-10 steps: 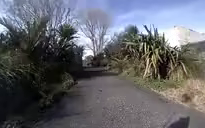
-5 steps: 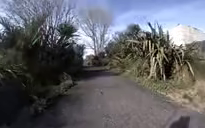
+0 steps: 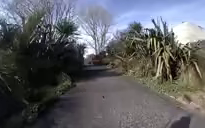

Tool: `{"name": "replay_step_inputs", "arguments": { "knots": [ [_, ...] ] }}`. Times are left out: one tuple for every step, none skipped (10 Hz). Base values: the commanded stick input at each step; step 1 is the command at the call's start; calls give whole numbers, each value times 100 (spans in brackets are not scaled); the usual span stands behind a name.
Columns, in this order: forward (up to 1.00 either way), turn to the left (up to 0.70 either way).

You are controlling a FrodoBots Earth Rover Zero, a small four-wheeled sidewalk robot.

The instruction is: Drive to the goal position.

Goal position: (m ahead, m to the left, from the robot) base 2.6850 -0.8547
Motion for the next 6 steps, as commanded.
{"name": "replay_step_inputs", "arguments": {
  "knots": [
    [45, 0],
    [45, 0],
    [45, 0],
    [45, 0],
    [45, 0],
    [45, 0]
  ]
}}
